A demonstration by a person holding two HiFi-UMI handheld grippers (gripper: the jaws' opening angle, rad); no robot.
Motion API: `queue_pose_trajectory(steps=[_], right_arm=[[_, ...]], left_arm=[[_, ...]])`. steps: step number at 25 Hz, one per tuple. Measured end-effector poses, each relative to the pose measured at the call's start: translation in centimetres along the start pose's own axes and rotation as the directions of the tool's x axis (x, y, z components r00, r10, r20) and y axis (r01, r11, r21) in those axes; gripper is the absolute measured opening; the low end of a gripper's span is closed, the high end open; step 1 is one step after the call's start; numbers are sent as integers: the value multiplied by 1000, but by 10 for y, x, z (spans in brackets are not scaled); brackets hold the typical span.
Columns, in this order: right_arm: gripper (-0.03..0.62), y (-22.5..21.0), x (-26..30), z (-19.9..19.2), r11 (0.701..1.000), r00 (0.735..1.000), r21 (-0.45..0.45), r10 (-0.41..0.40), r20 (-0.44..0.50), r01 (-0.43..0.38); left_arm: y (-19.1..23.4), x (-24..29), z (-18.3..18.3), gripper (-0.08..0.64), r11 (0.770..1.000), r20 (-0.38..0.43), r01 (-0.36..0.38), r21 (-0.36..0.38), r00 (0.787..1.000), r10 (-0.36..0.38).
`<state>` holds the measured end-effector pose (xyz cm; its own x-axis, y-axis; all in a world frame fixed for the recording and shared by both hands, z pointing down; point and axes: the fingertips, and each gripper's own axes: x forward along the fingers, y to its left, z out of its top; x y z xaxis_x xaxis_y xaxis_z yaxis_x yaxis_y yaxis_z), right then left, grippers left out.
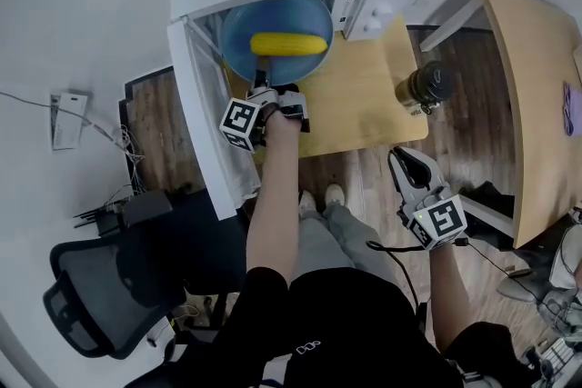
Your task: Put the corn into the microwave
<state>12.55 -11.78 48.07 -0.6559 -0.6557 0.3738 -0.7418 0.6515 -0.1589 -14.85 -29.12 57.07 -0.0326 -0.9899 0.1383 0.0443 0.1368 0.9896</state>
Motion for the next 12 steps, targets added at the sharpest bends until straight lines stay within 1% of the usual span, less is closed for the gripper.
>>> queue_pose_trajectory(steps=[2, 5, 12], right_arm=[[40, 1, 5, 0, 1000, 1000, 9, 3, 3, -3], [38, 4, 11, 0, 1000, 1000, 19, 9, 4, -9], [38, 15, 20, -13, 999, 999, 24, 22, -31, -21]], left_arm=[[-1, 12, 0, 74, 1000, 4, -1, -12, 1000, 2], [-4, 27, 4, 75, 1000, 8, -5, -9, 1000, 5], [0, 57, 30, 75, 999, 43, -39, -33, 998, 40]])
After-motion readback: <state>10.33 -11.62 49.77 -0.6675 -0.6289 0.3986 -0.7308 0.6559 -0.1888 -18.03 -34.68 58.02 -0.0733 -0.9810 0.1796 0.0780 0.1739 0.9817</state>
